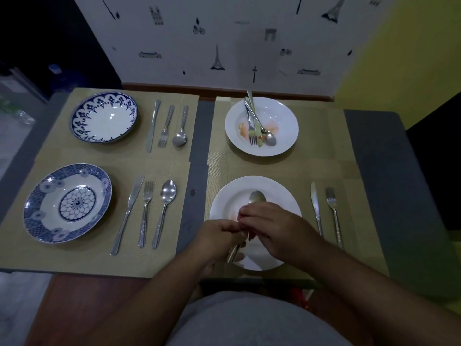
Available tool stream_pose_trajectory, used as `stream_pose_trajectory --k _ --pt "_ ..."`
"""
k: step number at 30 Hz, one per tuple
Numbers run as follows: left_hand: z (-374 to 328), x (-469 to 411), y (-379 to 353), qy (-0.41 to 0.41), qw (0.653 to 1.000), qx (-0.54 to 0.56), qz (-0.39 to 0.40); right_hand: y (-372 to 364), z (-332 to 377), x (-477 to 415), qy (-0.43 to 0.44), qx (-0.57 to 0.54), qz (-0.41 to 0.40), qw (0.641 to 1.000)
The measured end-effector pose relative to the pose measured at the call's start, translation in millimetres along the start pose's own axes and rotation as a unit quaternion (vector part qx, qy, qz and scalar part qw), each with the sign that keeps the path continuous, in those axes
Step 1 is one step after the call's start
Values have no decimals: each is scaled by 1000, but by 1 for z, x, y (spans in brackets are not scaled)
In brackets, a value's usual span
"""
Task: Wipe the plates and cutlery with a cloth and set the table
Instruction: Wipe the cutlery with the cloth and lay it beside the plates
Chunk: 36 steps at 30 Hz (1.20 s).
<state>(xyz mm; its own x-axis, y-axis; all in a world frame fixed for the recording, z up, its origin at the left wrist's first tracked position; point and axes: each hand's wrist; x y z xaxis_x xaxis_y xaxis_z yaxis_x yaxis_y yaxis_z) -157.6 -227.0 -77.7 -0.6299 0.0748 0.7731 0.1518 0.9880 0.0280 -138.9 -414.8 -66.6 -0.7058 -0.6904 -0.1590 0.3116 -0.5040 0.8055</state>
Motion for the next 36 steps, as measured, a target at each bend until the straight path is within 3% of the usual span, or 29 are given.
stream_pose_trajectory --k 8,14,19,21,29,36 --pt "-3 -4 6 -11 1000 -15 -21 -4 -15 -18 1 33 -8 999" --pt "3 2 4 -28 999 -21 -29 14 -30 -35 -100 -18 -40 994" --pt "3 -2 3 -26 999 5 -27 -3 -13 -16 10 14 42 999" --pt "1 -3 5 -28 999 15 -21 -5 -16 -19 22 11 31 999" --pt "-6 -2 4 -43 998 16 -32 11 -50 -41 -132 -19 -64 989" --pt "-12 -7 -4 -93 991 -57 -79 28 -74 -10 -195 -71 -95 974"
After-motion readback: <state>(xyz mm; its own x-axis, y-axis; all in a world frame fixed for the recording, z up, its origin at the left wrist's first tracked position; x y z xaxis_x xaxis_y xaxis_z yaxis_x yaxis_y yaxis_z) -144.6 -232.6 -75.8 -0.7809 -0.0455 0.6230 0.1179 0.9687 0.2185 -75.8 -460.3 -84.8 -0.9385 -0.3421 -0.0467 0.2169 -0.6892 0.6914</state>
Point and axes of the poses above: each hand's wrist, its own x-axis away from the middle knuckle, its own y-axis out of the back of the hand, z = x × y, and after that the axes turned 7 degrees about -x, right-handed
